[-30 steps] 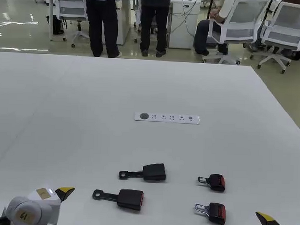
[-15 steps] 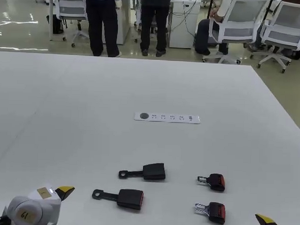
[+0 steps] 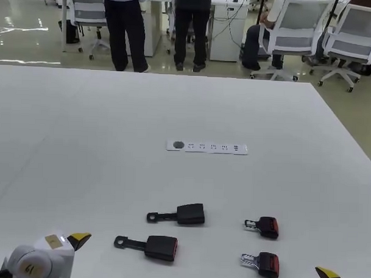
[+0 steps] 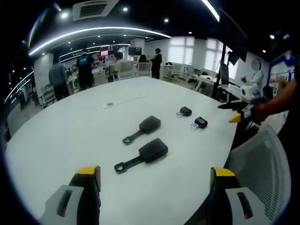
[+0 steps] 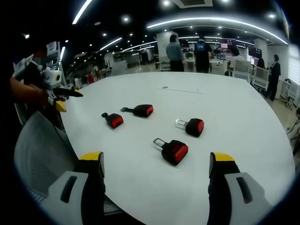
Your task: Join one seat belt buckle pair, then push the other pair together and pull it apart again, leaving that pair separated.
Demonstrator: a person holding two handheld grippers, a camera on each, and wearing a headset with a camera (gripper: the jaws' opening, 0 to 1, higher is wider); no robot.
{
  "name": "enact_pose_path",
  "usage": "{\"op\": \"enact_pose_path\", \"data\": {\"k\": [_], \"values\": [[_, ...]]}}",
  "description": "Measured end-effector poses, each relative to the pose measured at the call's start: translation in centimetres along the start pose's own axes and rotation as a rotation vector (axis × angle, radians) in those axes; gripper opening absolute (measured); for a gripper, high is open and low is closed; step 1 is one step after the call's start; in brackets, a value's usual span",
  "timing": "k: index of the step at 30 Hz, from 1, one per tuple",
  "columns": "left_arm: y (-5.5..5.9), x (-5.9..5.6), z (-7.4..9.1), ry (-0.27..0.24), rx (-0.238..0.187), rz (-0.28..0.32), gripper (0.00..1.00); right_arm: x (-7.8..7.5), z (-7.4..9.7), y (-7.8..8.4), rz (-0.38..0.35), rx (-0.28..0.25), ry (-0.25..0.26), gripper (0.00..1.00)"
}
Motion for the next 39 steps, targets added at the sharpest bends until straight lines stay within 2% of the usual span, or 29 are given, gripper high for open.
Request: {"op": "enact_pose_path", "data": {"k": [16,26,32,39], "values": [[0.16,0.07,0.11,-0.003,0.012,-0.016,0.99,-0.53,-0.19,-0.08,0.008,0.000,-0.004,0.93],[0.16,0.06,0.17,-0.007,0.014,-0.019,0.98,-0.16,-0.21,-0.18,0.002,-0.004,-0.003,0.93],[0.51,0.55,0.00,-0.007,0.015,-0.016,0.98,-0.23,-0.05,0.08,-0.005,0.001,-0.002,0.93],[0.40,-0.10,-0.01,-0.007,0.018,-0.017,0.98,-0.22,-0.08,0.35,-0.008,0.005,-0.001,0.92]]}}
Point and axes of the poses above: the centre of the closed fingertips' face, and the gripper's own axes: z roughly backward along the fingers, x roughly to its left, y roughly out of its underside, the point moved 6 cm from there along z, roughly backward along the fingers, and after that the axes turned 7 degrees about z, right-handed, at the moved point
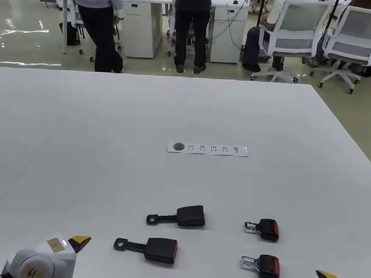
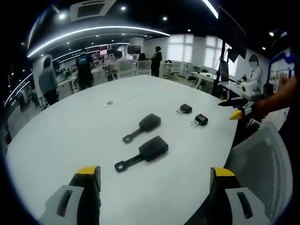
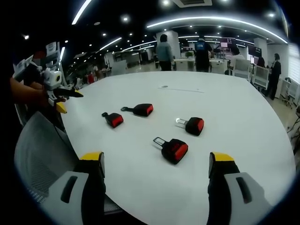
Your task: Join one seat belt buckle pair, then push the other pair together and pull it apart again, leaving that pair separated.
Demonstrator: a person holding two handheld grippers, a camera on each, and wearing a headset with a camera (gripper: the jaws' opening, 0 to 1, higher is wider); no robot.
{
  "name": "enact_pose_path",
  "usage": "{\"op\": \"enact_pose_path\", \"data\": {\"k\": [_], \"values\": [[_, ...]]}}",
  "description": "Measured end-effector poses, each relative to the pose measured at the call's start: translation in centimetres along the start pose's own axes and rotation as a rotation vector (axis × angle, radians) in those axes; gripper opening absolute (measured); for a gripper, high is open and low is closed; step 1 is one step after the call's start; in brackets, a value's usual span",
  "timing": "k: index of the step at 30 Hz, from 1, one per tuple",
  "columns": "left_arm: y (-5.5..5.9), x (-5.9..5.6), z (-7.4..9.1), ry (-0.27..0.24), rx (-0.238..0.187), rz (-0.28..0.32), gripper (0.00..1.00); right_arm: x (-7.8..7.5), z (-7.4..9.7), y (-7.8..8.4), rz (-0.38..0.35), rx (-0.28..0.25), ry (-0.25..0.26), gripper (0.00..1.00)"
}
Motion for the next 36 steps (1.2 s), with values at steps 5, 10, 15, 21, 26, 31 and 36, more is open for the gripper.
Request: {"op": "enact_pose_path", "data": {"k": [5,10,15,21,26,31,36], "values": [[0.1,0.0,0.1,0.000,0.000,0.002,0.98,0.0,-0.1,0.1,-0.002,0.001,-0.008,0.91],[0.2,0.2,0.1,0.002,0.003,0.002,0.98,-0.1,0.0,0.1,-0.003,0.002,-0.006,0.92],[0.2,0.2,-0.1,0.004,0.009,-0.001,0.98,0.0,0.0,0.1,0.000,0.007,-0.011,0.91],[0.1,0.2,-0.5,0.008,0.015,-0.005,0.98,-0.3,-0.1,0.1,0.004,0.015,-0.015,0.91],[0.0,0.7,-0.9,0.013,0.019,-0.010,0.98,-0.8,-0.4,0.0,0.008,0.018,-0.019,0.90],[0.0,0.9,-1.2,0.020,0.026,-0.018,0.97,-0.9,-0.8,-0.4,0.017,0.024,-0.023,0.90],[-0.7,0.8,-1.8,0.026,0.024,-0.022,0.97,-1.0,-1.4,-0.6,0.028,0.036,-0.033,0.89]]}}
Point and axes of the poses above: the centre of the closed fingertips' face, and the gripper's own axes: z roughly backward along the fingers, x roughly to its left, y roughly out of its underside, the point moved 6 cm from there along z, roughly backward along the fingers, and after that the axes turned 7 degrees about z, right-handed, at the moved point
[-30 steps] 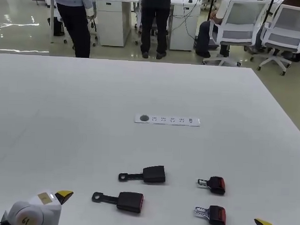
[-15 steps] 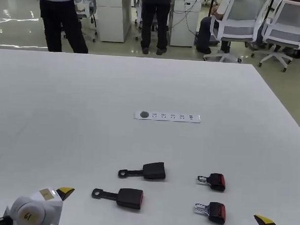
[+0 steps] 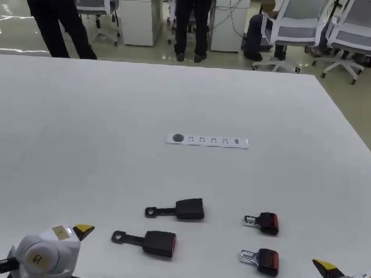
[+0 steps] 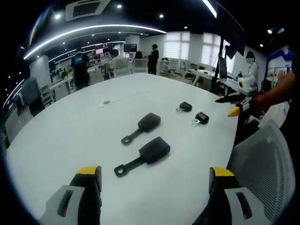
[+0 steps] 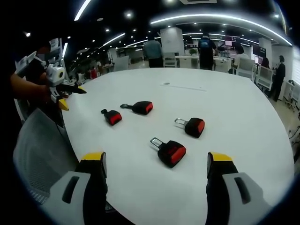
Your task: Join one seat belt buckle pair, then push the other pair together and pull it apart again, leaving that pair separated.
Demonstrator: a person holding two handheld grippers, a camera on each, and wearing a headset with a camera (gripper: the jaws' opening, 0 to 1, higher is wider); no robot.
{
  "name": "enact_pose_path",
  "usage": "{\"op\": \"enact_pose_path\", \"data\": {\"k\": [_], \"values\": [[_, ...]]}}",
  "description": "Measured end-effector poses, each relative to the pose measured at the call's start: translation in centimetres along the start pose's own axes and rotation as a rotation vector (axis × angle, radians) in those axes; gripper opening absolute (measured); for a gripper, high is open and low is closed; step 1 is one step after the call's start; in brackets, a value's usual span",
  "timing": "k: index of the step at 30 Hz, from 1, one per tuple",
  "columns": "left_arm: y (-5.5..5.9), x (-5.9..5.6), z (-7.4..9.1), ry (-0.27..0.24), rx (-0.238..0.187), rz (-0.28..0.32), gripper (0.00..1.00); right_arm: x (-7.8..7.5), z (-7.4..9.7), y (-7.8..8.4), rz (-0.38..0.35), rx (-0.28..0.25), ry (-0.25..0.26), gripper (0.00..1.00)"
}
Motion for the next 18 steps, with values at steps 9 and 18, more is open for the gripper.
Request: {"op": "enact_pose_path", "data": {"k": [9,18], "values": [[-0.4,0.8,-0.8,0.010,0.011,-0.013,0.93,-0.6,-1.7,-0.4,0.022,0.023,-0.030,0.87],[-0.6,1.3,-1.7,0.029,0.035,-0.044,0.88,-1.1,-3.4,-0.8,0.044,0.057,-0.065,0.82]]}}
Point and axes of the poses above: the centre of the closed fingertips' face, and the gripper's own axes: z roughly backward along the fingers, x roughly to its left, y roughly out of its underside, the point moved 6 cm from there along z, roughly backward along the fingers, and after that the axes turned 7 degrees about z, right-handed, at the moved point
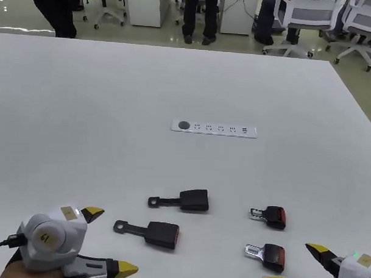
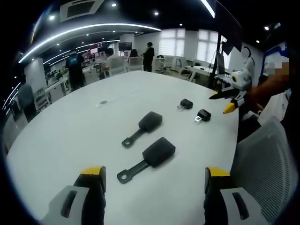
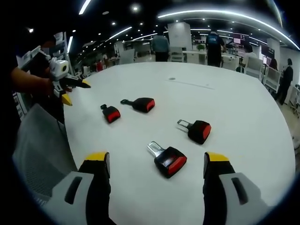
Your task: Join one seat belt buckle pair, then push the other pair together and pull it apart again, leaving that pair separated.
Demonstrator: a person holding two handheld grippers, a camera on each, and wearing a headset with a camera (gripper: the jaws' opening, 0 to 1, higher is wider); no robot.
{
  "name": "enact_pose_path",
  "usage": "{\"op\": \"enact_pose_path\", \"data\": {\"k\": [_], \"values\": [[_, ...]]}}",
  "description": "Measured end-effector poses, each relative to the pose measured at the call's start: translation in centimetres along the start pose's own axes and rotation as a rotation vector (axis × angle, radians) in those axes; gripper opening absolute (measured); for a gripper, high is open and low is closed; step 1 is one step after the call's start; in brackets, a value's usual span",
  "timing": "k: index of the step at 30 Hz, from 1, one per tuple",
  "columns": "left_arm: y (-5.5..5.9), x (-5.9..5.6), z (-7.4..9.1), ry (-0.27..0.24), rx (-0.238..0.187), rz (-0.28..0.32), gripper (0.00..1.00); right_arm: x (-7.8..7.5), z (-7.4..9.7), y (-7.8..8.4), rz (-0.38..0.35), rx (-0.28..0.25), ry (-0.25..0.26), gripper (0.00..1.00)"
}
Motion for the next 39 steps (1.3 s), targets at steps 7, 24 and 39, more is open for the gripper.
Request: {"op": "enact_pose_path", "data": {"k": [7,24,39], "values": [[0.2,1.0,-1.4,0.031,0.034,-0.033,0.84,-0.8,-1.1,-0.1,0.021,0.021,-0.026,0.82],[-0.6,1.9,-4.7,0.143,0.103,-0.096,0.78,-1.5,-3.3,0.2,0.093,0.096,-0.128,0.77],[-0.9,1.9,-8.3,0.252,0.175,-0.205,0.72,-1.9,-4.8,1.4,0.167,0.190,-0.243,0.74]]}}
Point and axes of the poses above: the centre of the closed fingertips' face, and the gripper's own axes: z roughly backward along the fingers, x roughly to its left, y roughly out of its underside, the point moved 6 cm from there along z, roughly backward along the fingers, and after that the axes turned 7 degrees about z, right-handed, at the moved point
